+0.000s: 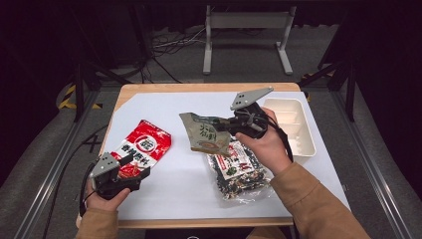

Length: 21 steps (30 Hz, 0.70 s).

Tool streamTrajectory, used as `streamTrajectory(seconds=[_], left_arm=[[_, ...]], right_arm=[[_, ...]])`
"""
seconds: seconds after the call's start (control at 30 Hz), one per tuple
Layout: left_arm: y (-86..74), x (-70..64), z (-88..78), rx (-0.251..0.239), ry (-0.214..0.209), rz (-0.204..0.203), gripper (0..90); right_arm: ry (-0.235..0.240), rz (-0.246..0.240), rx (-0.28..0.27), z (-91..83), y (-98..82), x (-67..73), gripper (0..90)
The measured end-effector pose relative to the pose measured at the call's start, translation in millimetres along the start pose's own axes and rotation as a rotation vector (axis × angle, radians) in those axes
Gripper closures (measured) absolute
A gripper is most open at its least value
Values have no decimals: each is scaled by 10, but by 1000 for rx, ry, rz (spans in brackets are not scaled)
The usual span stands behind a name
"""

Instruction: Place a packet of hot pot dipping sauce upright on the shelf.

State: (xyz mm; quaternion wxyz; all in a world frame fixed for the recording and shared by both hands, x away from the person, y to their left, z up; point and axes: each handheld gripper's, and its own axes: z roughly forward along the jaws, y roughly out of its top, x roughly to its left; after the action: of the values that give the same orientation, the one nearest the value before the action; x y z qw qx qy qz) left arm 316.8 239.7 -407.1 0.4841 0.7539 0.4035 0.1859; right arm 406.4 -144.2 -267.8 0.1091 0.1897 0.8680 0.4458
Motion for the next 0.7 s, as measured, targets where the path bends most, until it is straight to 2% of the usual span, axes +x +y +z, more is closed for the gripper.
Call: streamTrajectory(seconds=[0.17, 0.33, 0.6, 0.7], left_arm=[[2, -2, 2, 5, 1, 4, 224], [1, -4, 7, 10, 6, 8, 224], [-8, -3, 10, 12, 9, 7, 224], [-12, -1, 7, 12, 11, 7, 224]], right_arm=[[-33, -24, -8, -129, 9, -80, 892], [-61, -26, -11, -261, 12, -178, 892], [-85, -18, -23, -452, -42, -360, 892], [-92, -32, -25, -526, -68, -434, 892]])
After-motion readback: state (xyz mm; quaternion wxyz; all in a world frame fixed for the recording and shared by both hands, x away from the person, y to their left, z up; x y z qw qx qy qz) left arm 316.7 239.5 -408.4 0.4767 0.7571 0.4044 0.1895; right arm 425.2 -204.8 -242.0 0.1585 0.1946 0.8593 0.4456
